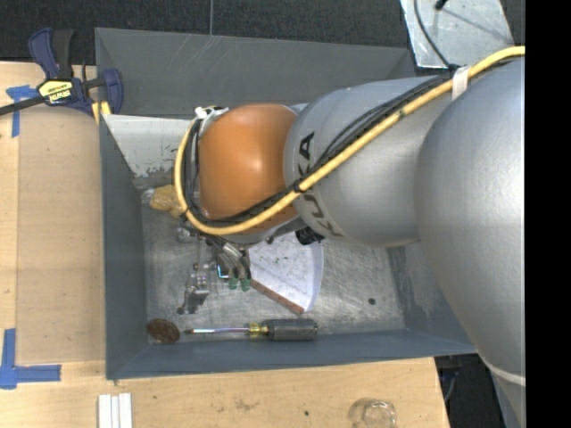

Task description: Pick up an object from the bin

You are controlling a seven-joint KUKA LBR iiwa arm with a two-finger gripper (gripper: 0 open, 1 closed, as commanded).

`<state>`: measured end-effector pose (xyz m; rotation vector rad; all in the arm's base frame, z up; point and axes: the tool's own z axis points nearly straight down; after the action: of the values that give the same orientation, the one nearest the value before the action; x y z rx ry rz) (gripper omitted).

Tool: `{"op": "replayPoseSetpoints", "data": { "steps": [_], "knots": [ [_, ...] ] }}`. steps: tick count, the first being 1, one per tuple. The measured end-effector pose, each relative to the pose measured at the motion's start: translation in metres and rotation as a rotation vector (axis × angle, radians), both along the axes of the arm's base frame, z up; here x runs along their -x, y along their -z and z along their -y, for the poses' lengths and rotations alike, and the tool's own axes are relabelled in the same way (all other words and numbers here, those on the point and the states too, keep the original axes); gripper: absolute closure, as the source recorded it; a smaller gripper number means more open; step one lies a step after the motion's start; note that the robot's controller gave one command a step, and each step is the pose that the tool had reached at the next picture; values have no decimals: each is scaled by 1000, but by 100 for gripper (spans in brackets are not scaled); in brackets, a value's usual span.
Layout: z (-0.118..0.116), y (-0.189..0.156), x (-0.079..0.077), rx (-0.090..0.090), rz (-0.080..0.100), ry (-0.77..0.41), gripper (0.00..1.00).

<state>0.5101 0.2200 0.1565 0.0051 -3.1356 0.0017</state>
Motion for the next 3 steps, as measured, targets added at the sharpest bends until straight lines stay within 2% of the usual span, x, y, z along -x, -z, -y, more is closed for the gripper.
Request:
{"op": "replayPoseSetpoints", "data": {
  "steps": [1, 2, 3],
  "knots": [
    [1, -4, -2, -2, 8, 4, 0],
    [69, 40, -52, -3, 13, -50, 0],
    [47, 35, -86, 2, 7, -103, 0]
  ]
}}
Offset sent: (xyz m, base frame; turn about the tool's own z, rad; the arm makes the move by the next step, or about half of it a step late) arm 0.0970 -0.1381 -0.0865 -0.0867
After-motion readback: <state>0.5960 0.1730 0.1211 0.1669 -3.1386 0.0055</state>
